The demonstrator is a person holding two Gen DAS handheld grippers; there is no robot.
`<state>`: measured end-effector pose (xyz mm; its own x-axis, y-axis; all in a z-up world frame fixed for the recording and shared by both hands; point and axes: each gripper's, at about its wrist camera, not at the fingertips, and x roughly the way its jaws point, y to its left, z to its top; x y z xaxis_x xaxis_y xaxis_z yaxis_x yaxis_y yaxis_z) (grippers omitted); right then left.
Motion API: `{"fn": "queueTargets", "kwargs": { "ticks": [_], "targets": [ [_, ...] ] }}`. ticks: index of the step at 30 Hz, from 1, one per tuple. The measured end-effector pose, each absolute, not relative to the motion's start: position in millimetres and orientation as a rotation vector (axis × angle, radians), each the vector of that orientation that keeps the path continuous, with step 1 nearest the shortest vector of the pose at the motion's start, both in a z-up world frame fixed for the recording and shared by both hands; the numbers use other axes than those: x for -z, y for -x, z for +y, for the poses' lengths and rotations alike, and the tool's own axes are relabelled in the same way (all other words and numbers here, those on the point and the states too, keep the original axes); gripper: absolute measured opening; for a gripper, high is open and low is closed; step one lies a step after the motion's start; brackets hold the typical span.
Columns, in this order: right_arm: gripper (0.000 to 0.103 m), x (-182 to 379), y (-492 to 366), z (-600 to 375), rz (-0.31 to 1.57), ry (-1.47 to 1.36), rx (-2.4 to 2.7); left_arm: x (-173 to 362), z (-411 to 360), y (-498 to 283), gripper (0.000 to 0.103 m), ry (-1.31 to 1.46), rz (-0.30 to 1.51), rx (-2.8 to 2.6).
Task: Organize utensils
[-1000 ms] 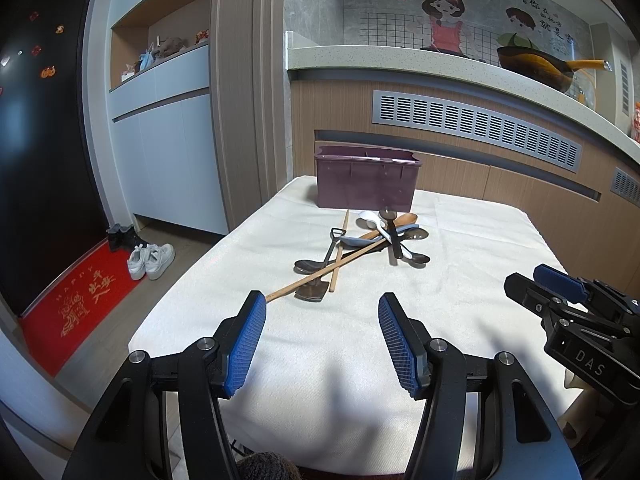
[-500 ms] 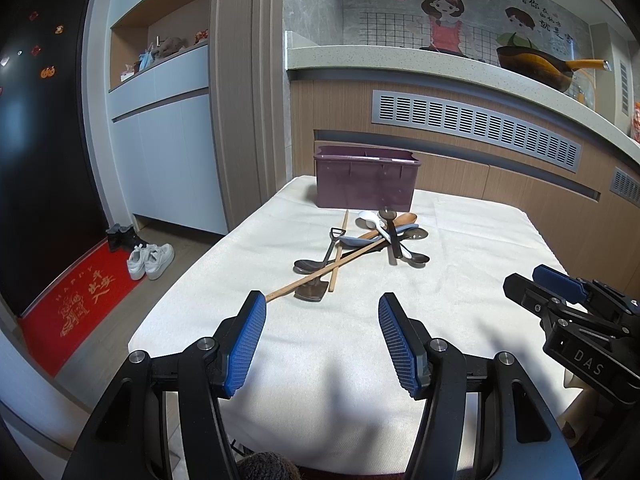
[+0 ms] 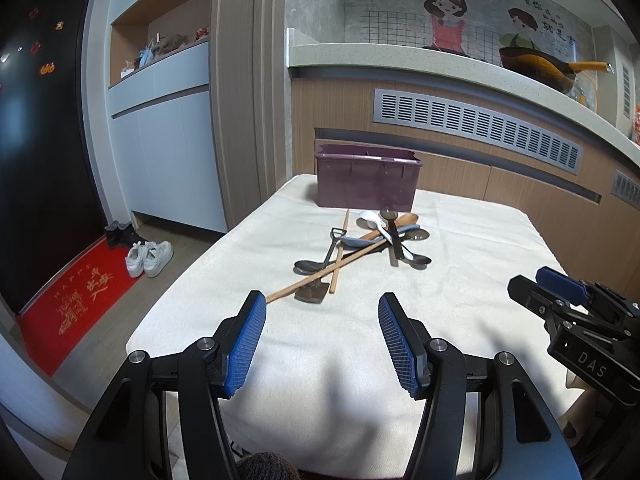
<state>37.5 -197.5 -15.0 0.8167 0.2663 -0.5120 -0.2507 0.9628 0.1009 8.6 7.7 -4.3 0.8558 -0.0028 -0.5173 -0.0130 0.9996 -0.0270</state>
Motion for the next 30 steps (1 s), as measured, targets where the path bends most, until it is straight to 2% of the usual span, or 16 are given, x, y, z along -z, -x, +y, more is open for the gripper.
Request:
{"fn": "queueTargets", "kwargs": {
  "ticks": [11,19,30],
  "targets": [
    [0.047,4,-99,-195,0.569,0.085,-0.259,3,32,-77,0.059,0.081,0.514,0.03],
    [0.043,13,-205,-180,0.733,0.08,-0.297,16,39,-162,0.059,-0.029,0.669,0.156],
    [0.036,56,-305,-104,0.905,0.139,-0.509,23,81,-201,0.059,0.042,0.686,0.198]
  ]
}}
